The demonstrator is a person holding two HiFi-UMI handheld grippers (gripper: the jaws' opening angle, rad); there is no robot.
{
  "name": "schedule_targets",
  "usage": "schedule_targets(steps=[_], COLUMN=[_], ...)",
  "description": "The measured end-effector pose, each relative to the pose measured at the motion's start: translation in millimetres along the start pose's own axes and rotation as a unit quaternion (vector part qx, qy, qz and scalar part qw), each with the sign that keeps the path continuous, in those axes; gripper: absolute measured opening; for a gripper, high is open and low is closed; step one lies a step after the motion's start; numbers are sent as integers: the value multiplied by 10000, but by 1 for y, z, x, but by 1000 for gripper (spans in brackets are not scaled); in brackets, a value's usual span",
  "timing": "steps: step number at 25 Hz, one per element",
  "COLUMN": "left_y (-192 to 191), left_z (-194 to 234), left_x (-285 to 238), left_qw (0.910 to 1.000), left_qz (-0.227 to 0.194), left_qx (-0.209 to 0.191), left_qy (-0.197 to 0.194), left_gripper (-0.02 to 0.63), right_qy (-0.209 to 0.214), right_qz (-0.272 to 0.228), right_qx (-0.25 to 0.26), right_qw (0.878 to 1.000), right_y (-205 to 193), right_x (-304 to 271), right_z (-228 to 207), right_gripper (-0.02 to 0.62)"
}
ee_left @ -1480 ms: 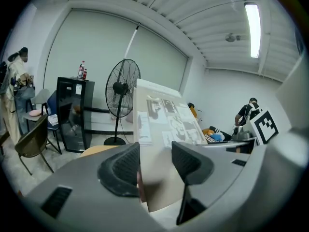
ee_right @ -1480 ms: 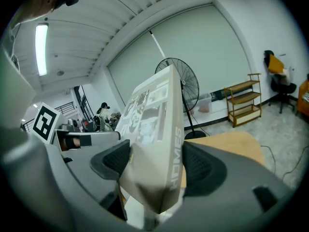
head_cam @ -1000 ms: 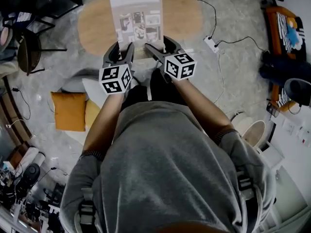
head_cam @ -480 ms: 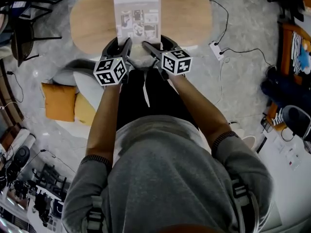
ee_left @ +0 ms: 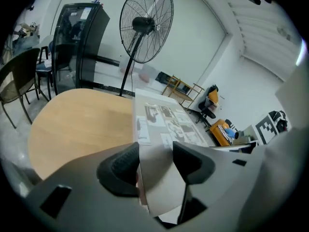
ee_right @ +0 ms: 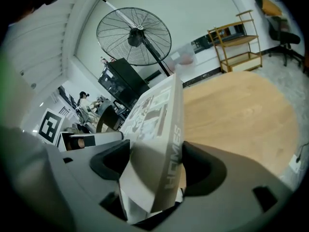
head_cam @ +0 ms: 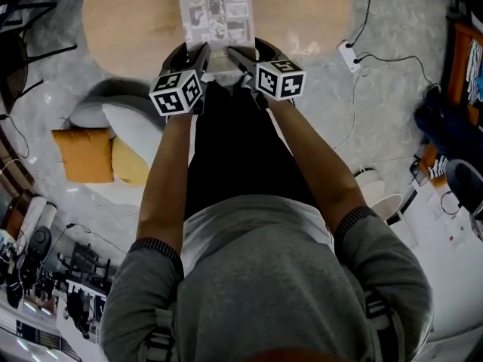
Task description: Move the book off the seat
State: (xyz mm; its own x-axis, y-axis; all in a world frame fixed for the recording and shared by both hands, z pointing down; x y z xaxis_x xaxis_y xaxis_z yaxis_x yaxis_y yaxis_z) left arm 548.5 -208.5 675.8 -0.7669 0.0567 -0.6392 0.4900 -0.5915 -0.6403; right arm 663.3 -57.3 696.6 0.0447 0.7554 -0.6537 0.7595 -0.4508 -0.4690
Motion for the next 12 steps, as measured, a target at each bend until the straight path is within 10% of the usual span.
schedule_targets(steps=[12], left_y=[-66], left_z=[44], left_x=[-64], left_qw=[9982], left_qz=[555], left_qx=[201], left_qy=[-68], left_gripper=[245], right_qy=[-298], right_qz=[345], right_qx=[-311], right_qw=[9985], right_y=[-51], right_x=[-60], right_z=[-51], right_gripper=[353])
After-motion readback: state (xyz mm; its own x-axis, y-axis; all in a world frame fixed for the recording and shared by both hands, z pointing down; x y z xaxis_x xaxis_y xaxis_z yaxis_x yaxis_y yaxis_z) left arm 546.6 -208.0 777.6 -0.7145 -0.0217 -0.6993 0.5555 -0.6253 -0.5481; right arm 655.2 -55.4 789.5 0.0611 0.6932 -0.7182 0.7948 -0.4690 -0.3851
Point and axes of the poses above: the fingertips, and each gripper's own axes: x backward along the fingers, z to its left, y out of its top, the point moved 7 cm from there along x, backward along the fingers, and after that the axes turned 3 degrees about -x, right-handed, at the moved point
